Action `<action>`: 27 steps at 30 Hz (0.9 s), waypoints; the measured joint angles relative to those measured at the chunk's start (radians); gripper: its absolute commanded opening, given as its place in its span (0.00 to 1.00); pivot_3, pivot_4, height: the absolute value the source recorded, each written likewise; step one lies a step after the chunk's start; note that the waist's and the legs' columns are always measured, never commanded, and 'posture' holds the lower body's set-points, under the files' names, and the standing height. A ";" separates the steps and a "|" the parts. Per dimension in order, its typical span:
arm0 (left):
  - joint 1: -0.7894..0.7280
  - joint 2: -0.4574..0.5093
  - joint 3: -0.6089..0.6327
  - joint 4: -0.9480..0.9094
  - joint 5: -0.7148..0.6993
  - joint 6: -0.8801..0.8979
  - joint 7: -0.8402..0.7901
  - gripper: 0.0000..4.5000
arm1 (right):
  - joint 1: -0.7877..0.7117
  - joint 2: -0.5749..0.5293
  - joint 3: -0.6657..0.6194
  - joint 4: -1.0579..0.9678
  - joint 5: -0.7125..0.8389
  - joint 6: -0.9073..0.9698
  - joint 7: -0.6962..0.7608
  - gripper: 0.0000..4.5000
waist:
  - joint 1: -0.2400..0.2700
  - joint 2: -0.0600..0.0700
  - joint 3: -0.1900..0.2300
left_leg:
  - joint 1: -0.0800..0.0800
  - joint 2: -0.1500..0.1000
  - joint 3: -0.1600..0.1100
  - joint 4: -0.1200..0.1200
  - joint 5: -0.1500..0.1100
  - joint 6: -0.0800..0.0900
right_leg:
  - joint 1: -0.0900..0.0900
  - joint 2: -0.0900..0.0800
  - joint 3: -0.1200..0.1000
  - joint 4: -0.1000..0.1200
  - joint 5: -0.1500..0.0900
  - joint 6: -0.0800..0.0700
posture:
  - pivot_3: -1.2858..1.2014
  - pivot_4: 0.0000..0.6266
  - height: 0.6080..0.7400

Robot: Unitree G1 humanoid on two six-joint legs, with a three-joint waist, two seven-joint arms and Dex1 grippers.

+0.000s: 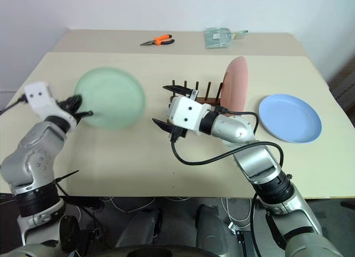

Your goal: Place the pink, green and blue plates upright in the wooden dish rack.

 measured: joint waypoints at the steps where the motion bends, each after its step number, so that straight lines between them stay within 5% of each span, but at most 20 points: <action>1: -0.025 0.009 -0.020 -0.011 -0.001 -0.012 -0.015 0.00 | -0.018 0.006 0.014 0.022 -0.029 -0.022 -0.004 1.00 | -0.004 0.000 0.000 | 0.000 0.000 0.000 -0.001 0.000 -0.001 | 0.000 0.000 0.000 0.000 0.000 0.000 | 0.52 0.24 1.00; 8: -0.145 0.036 -0.075 -0.077 -0.067 -0.014 -0.067 0.00 | -0.170 0.048 0.092 0.272 -0.261 -0.243 -0.046 1.00 | -0.019 0.000 0.000 | 0.001 0.001 0.000 -0.002 0.000 -0.001 | -0.001 0.001 0.000 0.000 0.000 0.000 | 0.52 0.24 1.00; 17: -0.168 0.030 -0.052 -0.102 -0.154 0.049 -0.032 0.00 | -0.220 0.107 0.130 0.410 -0.445 -0.334 -0.129 0.02 | -0.017 0.000 0.000 | 0.000 0.000 -0.001 -0.001 0.001 -0.001 | -0.001 0.001 0.001 0.001 0.000 0.000 | 0.52 0.24 1.00; 20: -0.171 -0.014 -0.016 -0.101 -0.202 0.060 -0.006 0.22 | -0.220 0.107 0.128 0.410 -0.480 -0.360 -0.146 0.00 | -0.016 0.000 0.000 | 0.000 0.000 -0.001 -0.001 0.001 -0.001 | 0.000 0.001 0.001 0.001 0.000 0.000 | 0.52 0.24 1.00; 24: -0.241 -0.123 0.048 -0.079 -0.288 0.043 0.087 0.66 | -0.220 0.127 0.104 0.409 -0.510 -0.368 -0.202 0.00 | -0.011 -0.001 0.001 | 0.000 0.000 -0.002 0.000 0.001 -0.001 | 0.000 0.001 0.000 0.000 0.000 0.000 | 0.52 0.24 1.00; 27: -0.324 -0.126 0.097 -0.044 -0.299 -0.041 0.153 0.66 | -0.194 0.149 0.044 0.383 -0.469 -0.355 -0.217 0.00 | -0.013 -0.001 0.001 | 0.000 0.000 -0.002 -0.002 0.001 -0.002 | 0.000 0.002 0.001 0.000 0.000 0.000 | 0.52 0.24 1.00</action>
